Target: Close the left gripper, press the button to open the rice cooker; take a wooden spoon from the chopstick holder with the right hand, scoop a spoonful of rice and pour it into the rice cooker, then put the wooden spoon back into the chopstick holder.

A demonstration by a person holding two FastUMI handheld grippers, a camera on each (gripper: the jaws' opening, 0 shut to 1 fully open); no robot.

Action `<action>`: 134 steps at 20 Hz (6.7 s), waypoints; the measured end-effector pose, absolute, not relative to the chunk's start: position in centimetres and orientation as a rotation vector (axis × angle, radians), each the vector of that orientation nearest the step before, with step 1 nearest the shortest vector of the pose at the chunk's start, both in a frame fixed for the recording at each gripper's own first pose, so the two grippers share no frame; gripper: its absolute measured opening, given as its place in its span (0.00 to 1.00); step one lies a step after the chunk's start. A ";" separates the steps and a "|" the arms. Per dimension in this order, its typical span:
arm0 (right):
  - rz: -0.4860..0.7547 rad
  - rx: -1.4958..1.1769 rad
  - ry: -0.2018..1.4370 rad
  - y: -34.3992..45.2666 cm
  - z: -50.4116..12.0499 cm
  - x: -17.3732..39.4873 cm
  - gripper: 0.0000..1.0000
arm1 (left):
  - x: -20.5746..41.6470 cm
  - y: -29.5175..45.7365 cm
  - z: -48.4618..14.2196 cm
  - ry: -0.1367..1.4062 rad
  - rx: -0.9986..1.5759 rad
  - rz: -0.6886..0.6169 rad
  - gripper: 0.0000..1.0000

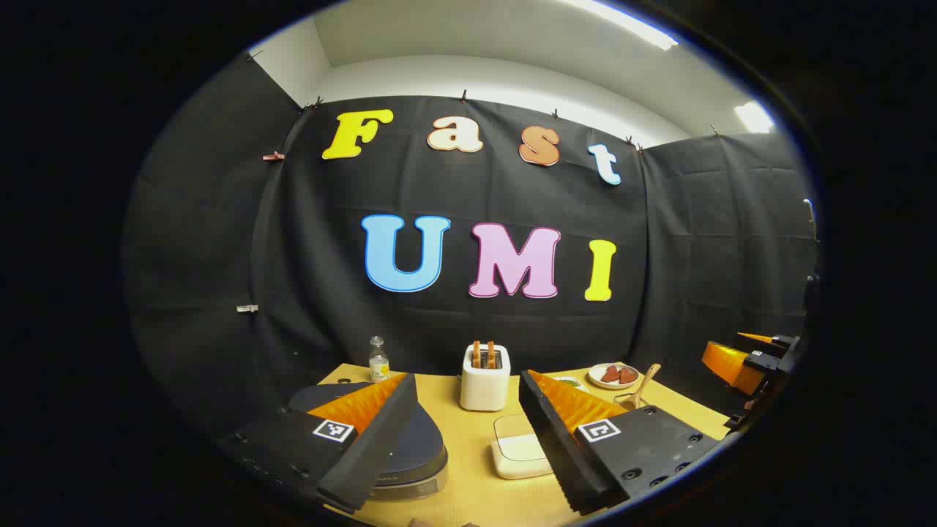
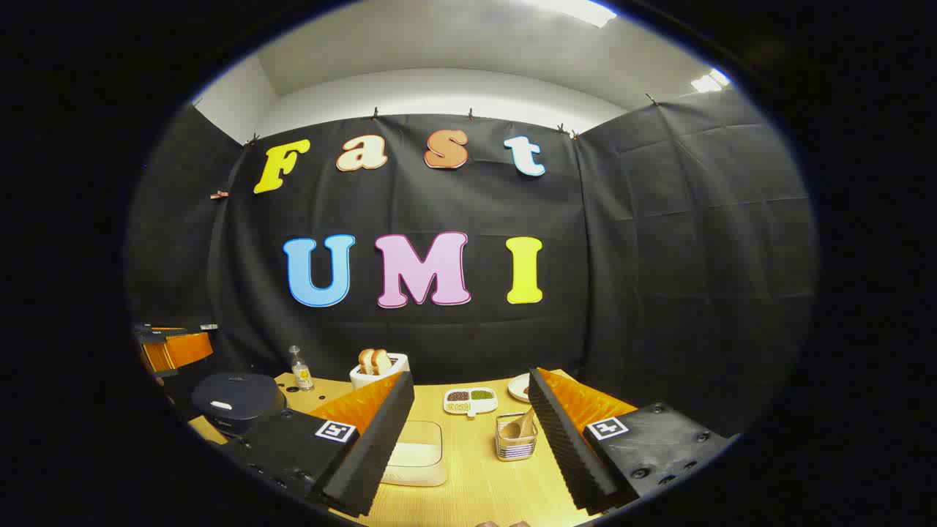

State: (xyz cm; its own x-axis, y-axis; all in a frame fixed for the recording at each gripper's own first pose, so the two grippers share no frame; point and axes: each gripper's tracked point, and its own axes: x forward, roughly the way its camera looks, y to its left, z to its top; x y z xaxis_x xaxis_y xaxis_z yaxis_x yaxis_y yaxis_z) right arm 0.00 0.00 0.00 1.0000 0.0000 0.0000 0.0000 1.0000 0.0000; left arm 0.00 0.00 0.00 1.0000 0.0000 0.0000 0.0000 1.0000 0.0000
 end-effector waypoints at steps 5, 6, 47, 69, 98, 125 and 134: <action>-0.017 0.008 0.012 0.0 -0.6 -1.4 0.98 | -0.5 -0.4 -0.9 0.016 0.008 -0.039 0.95; -0.017 0.010 0.020 0.0 -0.8 -1.6 0.98 | -0.6 -0.4 -1.2 0.022 0.005 -0.042 0.95; -0.028 -0.048 0.126 0.2 -3.8 -2.9 0.98 | 3.1 11.2 -10.5 0.433 -0.206 0.022 0.05; -0.113 -0.028 0.187 -3.2 -6.4 -2.2 0.99 | 3.0 12.0 -16.0 0.542 -0.215 0.042 0.06; -0.025 0.149 0.354 -11.0 -10.5 18.0 0.98 | 4.3 -0.8 -6.1 0.263 -0.184 0.235 0.91; -0.112 0.371 0.646 -12.7 -25.4 28.9 0.19 | 4.3 -11.8 -15.7 0.494 -0.207 0.303 0.95; -0.028 0.369 0.597 -10.5 -20.0 26.8 0.16 | 2.5 -9.4 -15.6 0.492 -0.195 0.323 0.95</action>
